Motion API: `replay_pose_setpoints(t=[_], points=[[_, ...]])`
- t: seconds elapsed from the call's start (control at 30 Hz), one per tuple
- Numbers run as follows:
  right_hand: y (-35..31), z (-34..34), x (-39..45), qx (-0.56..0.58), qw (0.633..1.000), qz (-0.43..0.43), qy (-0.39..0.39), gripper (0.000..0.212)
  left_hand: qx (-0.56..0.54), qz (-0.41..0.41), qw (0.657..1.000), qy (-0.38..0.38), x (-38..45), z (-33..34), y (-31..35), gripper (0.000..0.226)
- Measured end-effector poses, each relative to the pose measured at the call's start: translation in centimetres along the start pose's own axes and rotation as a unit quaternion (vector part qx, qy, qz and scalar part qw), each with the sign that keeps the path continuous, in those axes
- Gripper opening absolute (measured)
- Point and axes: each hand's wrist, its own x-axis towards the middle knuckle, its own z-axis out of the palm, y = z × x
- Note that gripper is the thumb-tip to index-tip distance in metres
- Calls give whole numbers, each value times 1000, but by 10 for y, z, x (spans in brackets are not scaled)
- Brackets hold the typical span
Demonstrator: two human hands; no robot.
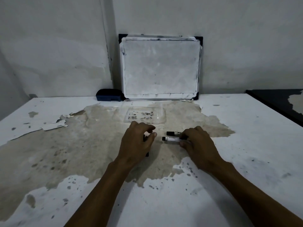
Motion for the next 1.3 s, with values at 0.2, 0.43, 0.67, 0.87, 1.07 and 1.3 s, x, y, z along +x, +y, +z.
replay_pose_setpoints(t=[0.2,0.43,0.67,0.87,1.07,1.3], points=[[-12,-5,-7,189,982,17,-8,14,-2,84,995,-46,0,2,0,23],[-19,-8,-6,222,972,-19,-70,19,16,82,994,-65,-9,-2,7,28],[-18,-3,-9,250,966,-50,-50,23,87,63,994,-35,-15,0,16,29],[-14,-7,-11,208,972,-112,-22,28,-1,5,1000,-8,-21,6,29,32],[-7,-8,-13,141,979,-127,81,25,-95,-86,991,48,-19,7,35,50],[14,-15,-17,92,995,19,38,32,-47,-6,992,-117,-27,-8,21,39]])
